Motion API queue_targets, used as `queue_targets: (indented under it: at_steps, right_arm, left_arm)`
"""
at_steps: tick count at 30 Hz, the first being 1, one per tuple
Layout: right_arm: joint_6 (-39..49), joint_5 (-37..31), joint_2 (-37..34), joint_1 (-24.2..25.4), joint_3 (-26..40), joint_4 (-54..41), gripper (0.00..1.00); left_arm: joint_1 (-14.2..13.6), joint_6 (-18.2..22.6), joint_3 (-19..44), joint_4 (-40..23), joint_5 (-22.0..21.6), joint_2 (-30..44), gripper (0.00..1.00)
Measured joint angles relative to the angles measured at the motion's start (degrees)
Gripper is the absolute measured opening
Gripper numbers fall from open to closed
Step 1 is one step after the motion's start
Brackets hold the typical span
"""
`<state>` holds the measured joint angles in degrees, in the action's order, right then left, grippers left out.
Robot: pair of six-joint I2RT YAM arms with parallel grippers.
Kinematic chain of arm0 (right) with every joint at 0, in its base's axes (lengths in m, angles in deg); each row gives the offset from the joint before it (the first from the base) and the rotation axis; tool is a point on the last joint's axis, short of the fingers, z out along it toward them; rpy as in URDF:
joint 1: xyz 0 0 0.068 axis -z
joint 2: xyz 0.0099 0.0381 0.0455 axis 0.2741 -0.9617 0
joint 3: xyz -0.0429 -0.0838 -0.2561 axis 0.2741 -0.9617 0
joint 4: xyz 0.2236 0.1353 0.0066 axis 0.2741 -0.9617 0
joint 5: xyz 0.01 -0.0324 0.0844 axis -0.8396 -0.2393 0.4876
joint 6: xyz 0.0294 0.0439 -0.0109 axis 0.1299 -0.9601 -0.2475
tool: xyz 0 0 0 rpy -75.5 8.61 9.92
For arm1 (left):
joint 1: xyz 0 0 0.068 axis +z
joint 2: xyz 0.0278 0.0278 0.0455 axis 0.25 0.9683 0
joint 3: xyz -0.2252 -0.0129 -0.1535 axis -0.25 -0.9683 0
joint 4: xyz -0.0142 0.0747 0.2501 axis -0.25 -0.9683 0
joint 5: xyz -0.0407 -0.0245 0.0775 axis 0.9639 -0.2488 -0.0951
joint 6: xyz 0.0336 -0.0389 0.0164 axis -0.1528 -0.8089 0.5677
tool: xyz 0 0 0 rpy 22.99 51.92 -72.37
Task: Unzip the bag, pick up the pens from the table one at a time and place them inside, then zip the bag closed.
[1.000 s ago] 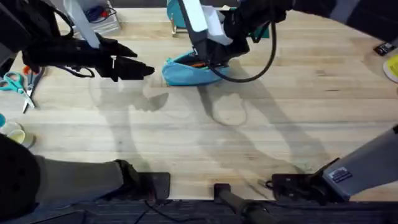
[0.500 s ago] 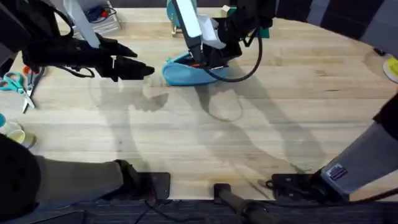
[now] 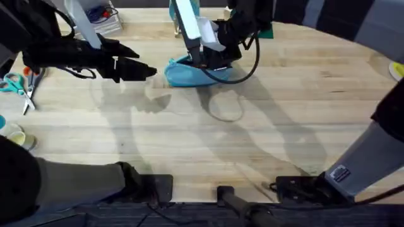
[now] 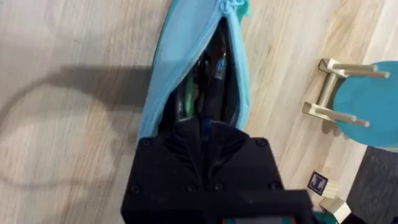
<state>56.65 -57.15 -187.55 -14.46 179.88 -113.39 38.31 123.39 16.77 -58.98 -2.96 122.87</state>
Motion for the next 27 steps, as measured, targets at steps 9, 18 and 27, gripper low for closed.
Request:
queue_targets:
  at_steps: [9, 18, 27]
  right_arm:
    - [-0.4, 0.0, 0.0, 0.0, 0.0, 0.0, 0.674]
    - [-1.5, 0.0, 0.0, 0.0, 0.0, 0.0, 0.996]
    - [-10.5, -1.2, 0.3, 0.0, 3.6, -0.3, 0.996]
  left_arm:
    - [0.0, 0.0, 0.0, 0.0, 0.0, 0.0, 0.993]
    - [0.0, 0.0, 0.0, 0.0, 0.0, 0.0, 0.993]
    - [0.0, 0.0, 0.0, 0.0, 0.0, 0.0, 0.993]
